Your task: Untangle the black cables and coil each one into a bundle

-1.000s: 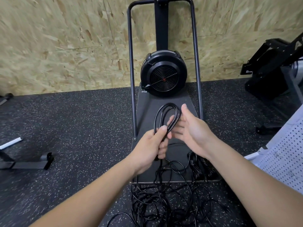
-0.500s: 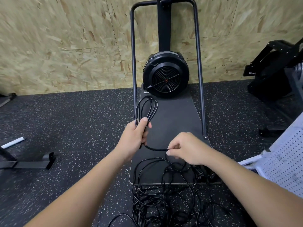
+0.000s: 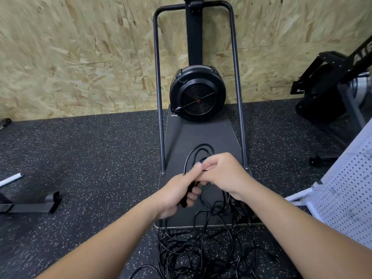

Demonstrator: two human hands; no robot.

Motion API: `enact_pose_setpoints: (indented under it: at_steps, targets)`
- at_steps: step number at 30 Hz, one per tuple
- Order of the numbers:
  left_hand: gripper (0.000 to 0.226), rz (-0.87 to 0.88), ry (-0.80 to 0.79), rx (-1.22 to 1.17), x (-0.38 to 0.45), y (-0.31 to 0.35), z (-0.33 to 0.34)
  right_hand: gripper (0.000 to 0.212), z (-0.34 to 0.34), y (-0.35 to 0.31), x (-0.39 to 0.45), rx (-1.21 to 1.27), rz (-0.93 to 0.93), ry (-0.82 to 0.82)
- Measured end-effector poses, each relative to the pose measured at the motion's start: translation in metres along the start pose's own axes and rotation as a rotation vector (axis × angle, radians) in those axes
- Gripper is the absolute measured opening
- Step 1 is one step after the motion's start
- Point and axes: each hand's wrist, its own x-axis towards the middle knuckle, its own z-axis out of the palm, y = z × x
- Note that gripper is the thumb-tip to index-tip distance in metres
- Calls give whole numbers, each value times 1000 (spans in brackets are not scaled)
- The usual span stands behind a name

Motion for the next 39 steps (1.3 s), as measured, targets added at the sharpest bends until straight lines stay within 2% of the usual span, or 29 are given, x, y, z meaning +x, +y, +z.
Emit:
enact_pose_setpoints:
  at_steps: [1, 3, 5, 7, 9, 12, 14, 16, 19, 22, 24, 27, 30, 32, 36, 39]
  targets:
    - [63, 4, -49, -13, 0, 1, -1, 17, -4, 0, 1, 122, 15, -36]
    - [42, 15, -125, -84, -1, 5, -7, 19, -13, -4, -1, 261, 1, -97]
    - [20, 46, -157, -150, -2, 12, -14, 21, -20, -8, -3, 254, -76, -115]
    - [11, 76, -140, -168, -3, 16, -18, 22, -25, -10, -4, 109, -141, -101]
    - [14, 86, -99, -133, -4, 17, -18, 24, -25, -6, -2, 27, -150, -120]
    - [20, 111, -39, -40, -5, 16, -14, 24, -22, -2, -2, 98, -112, -129]
    - [21, 144, 35, 48, -5, 16, -15, 27, -23, -4, -2, 106, -98, -72]
    - [20, 173, 96, 133, -4, 16, -18, 32, -26, -4, 0, -26, -83, -10]
    - [22, 187, 94, 33, -5, 17, -23, 25, -28, 9, 4, -296, -16, -95]
    - [21, 236, 105, -92, -4, 20, -27, 15, -19, 31, 4, -309, 53, -254]
    - [21, 271, 131, -113, -1, 20, -29, 15, -19, 38, 7, -311, 34, -239]
    - [28, 306, 215, -112, 1, 18, -32, 25, -24, 28, 12, -383, 0, -100]
    - [34, 289, 327, 46, 4, 15, -41, 26, -23, 17, 10, -229, -52, -72]
    - [35, 265, 322, 132, 2, 14, -43, 24, -22, 5, 6, -75, -100, -28]
    - [38, 268, 166, 238, -6, 12, -22, 21, -19, -19, 4, 224, -156, 105]
    - [32, 322, 57, 376, -8, 8, 7, 21, -17, -27, 1, 296, -144, 214]
